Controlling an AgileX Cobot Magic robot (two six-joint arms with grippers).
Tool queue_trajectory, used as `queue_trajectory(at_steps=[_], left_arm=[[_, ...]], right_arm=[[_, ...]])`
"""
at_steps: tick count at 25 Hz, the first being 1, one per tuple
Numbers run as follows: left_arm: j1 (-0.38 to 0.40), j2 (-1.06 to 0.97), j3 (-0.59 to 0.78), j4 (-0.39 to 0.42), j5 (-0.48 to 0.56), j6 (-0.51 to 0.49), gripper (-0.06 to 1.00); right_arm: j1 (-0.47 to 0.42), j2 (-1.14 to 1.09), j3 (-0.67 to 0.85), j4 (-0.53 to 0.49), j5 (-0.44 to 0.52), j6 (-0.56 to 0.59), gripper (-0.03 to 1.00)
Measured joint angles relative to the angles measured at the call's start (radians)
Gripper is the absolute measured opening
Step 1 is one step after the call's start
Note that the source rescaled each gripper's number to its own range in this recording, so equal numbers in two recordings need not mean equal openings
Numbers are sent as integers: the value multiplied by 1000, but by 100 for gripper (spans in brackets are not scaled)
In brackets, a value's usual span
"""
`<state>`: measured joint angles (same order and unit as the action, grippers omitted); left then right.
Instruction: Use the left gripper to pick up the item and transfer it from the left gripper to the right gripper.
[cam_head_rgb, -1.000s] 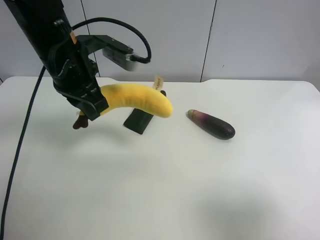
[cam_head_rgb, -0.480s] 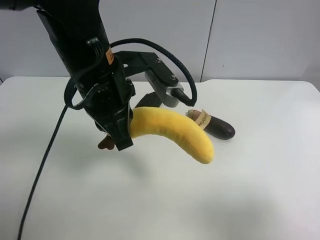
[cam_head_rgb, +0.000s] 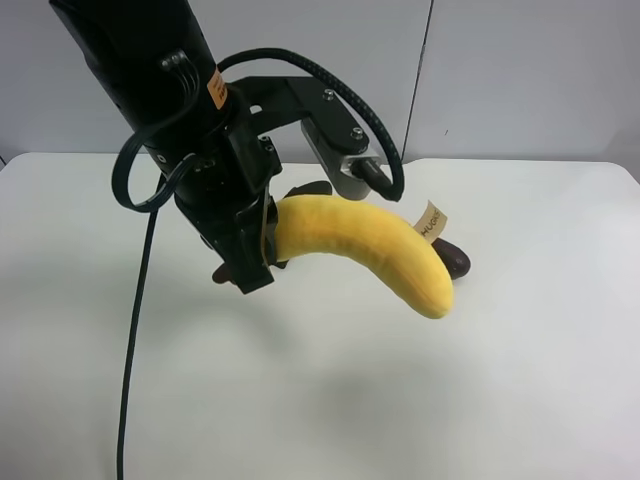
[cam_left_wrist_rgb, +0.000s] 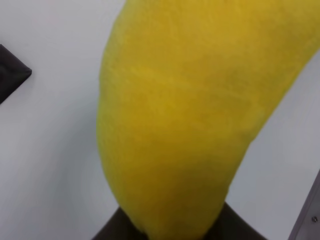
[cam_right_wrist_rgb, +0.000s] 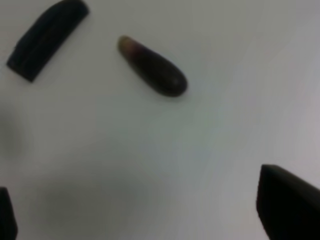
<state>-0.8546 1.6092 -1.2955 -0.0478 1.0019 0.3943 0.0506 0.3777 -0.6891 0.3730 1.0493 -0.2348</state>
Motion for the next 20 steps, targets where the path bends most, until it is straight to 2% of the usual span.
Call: queue_trajectory(at_steps=[3, 6, 13, 20], left_arm=[[0, 0, 0, 1, -1, 2, 0], [0, 0, 0, 1, -1, 3, 0], [0, 0, 0, 1, -1, 3, 0], [0, 0, 0, 3, -1, 3, 0]], right_arm=[[54, 171, -62, 91, -27, -137, 94], [130, 354, -105, 119, -58, -243, 94], [320, 674, -125, 157, -202, -397, 94], [449, 830, -126, 236, -282, -495, 94]])
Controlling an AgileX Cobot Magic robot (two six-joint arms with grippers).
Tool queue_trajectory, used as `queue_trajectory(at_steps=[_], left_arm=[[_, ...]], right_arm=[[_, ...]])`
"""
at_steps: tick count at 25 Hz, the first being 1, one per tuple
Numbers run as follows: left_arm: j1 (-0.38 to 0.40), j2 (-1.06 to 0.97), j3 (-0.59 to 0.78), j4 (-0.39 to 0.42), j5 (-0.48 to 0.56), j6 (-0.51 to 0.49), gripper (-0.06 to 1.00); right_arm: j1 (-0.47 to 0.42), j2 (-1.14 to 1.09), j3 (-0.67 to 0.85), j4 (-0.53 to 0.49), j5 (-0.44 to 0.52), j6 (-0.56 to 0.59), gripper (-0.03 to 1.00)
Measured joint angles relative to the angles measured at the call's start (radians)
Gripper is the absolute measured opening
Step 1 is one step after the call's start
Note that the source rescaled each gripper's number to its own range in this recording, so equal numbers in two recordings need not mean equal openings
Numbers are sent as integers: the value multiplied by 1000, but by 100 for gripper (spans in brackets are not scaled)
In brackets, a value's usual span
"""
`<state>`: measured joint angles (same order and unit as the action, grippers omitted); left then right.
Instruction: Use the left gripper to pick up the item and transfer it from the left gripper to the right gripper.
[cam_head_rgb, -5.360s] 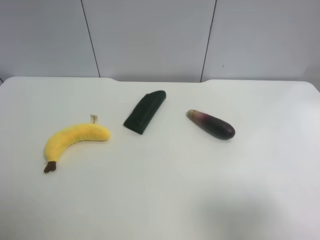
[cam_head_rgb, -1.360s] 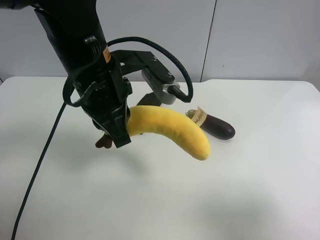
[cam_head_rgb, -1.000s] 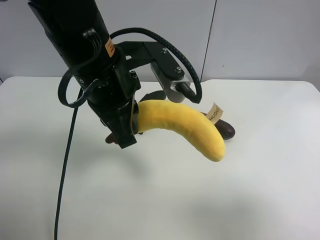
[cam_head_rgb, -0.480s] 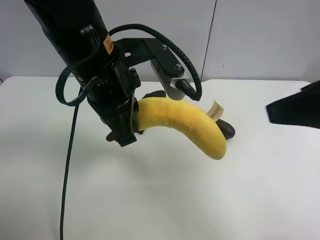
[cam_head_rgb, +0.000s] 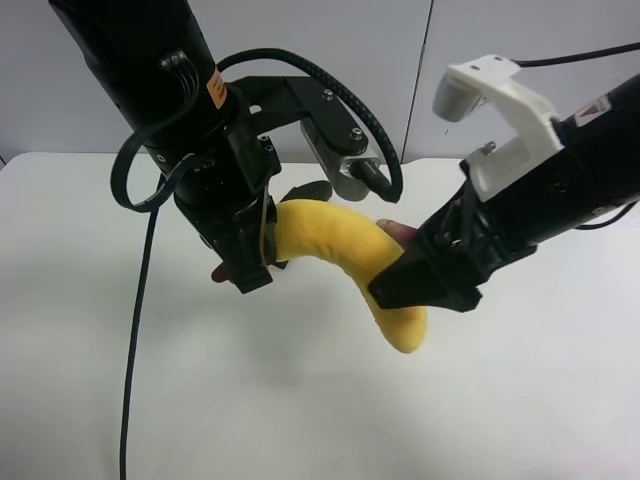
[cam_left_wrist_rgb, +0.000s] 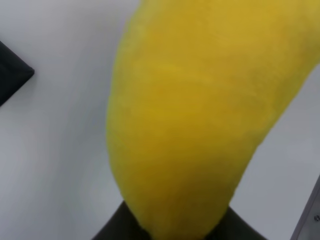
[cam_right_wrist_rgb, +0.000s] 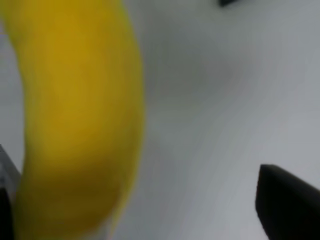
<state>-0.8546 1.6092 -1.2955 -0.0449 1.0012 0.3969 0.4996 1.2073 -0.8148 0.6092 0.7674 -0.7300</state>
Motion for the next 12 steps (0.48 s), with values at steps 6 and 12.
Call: queue_trajectory(at_steps=[6, 12], left_arm=[[0, 0, 0, -1, -8, 0, 0], [0, 0, 0, -1, -8, 0, 0]], right_arm=[[86, 85, -1, 3, -62, -16, 93], [92, 94, -1, 3, -82, -23, 43]])
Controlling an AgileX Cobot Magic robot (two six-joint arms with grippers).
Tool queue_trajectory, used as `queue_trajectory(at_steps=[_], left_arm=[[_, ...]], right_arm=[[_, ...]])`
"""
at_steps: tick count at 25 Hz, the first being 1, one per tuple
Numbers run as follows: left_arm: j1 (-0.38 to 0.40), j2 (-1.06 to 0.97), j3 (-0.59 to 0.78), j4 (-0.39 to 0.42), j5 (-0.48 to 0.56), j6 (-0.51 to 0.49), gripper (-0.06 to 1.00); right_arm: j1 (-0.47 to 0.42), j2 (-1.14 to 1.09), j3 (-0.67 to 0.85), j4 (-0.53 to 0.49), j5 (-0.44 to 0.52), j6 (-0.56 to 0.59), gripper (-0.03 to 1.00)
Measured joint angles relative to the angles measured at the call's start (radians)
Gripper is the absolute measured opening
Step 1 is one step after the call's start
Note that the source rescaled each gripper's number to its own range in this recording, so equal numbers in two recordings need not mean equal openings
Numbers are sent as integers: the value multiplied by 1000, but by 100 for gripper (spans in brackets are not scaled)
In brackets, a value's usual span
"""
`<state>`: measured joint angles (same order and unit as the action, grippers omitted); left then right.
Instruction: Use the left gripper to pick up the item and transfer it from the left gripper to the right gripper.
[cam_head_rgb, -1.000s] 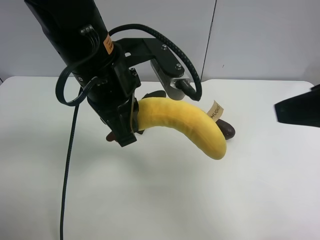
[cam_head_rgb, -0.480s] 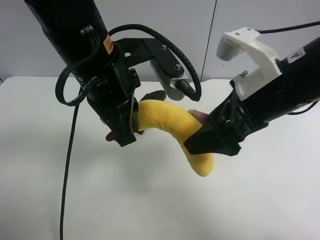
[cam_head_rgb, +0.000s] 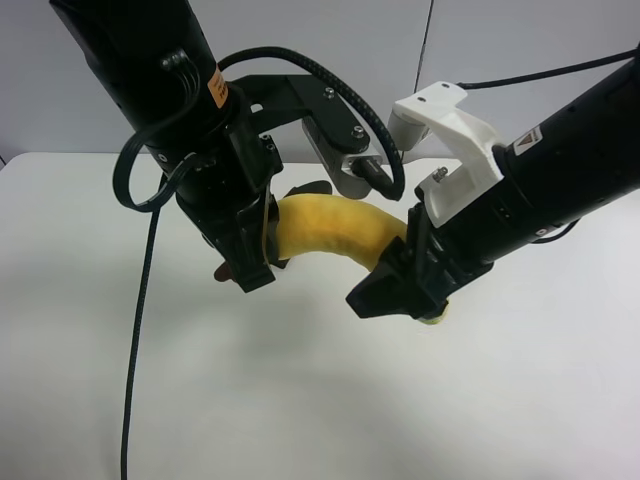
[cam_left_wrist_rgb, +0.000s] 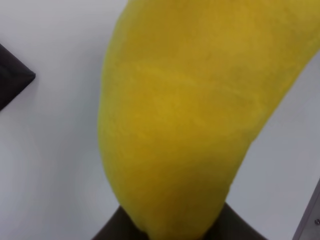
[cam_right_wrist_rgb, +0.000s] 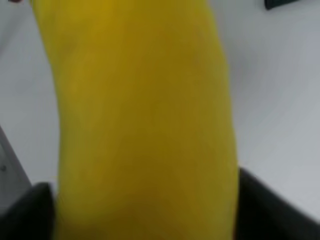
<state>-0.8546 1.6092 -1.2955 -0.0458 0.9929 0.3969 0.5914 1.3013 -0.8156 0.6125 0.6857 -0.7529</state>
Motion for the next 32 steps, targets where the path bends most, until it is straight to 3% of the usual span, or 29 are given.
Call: queue_trajectory(at_steps=[2, 3, 8, 10, 13, 16, 25, 28, 32], left_arm=[[0, 0, 0, 0, 1, 0, 0], [0, 0, 0, 0, 1, 0, 0], [0, 0, 0, 1, 1, 0, 2], [0, 0, 0, 7, 1, 0, 20], [0, 0, 0, 11, -16, -2, 77], [0, 0, 0, 18, -25, -8, 96], [0, -62, -126, 33, 183, -8, 100], [0, -122, -146, 33, 208, -19, 100], [0, -201, -149, 38, 219, -109, 100]], right_arm=[[0, 0, 0, 0, 0, 0, 12], [0, 0, 0, 0, -2, 0, 2], [0, 0, 0, 0, -4, 0, 0], [0, 0, 0, 0, -4, 0, 0], [0, 0, 0, 0, -4, 0, 0], [0, 0, 0, 0, -4, 0, 0], [0, 0, 0, 0, -4, 0, 0], [0, 0, 0, 0, -4, 0, 0], [0, 0, 0, 0, -4, 0, 0]])
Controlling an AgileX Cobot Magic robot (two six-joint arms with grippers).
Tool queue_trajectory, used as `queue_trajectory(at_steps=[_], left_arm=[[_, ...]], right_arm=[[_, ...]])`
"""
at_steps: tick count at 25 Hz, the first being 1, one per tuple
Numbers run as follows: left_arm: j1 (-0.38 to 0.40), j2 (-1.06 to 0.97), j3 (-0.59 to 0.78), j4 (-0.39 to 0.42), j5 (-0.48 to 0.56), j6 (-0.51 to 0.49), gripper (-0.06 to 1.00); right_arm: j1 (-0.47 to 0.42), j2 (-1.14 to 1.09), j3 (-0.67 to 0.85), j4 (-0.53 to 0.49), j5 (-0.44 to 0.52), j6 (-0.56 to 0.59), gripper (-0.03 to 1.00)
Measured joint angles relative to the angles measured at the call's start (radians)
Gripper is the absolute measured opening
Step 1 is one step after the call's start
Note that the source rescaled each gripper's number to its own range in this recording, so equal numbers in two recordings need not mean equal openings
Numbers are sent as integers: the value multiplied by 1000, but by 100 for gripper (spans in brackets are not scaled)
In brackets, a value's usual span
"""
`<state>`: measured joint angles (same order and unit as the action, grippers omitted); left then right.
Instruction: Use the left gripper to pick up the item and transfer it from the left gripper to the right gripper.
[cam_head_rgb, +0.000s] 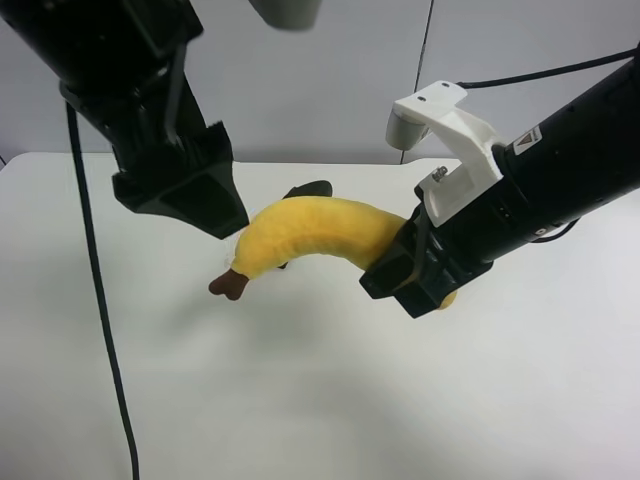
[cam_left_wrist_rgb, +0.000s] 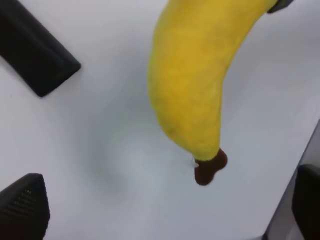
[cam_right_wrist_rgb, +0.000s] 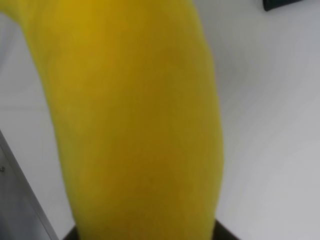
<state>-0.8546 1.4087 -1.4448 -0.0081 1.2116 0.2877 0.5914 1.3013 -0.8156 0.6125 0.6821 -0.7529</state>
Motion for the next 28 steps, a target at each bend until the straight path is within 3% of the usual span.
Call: queue_trajectory(at_steps=[4, 9, 20, 28], left_arm=[[0, -88, 24, 41, 2, -42, 100], [0, -236, 193, 90, 1, -92, 100], [0, -749, 617, 93, -23, -234, 100], [0, -1123, 809, 93, -67, -266, 100]], right_arm=[[0, 0, 0, 0, 0, 0, 0], [0, 0, 0, 0, 0, 0, 0], [0, 0, 0, 0, 0, 0, 0], [0, 0, 0, 0, 0, 0, 0]])
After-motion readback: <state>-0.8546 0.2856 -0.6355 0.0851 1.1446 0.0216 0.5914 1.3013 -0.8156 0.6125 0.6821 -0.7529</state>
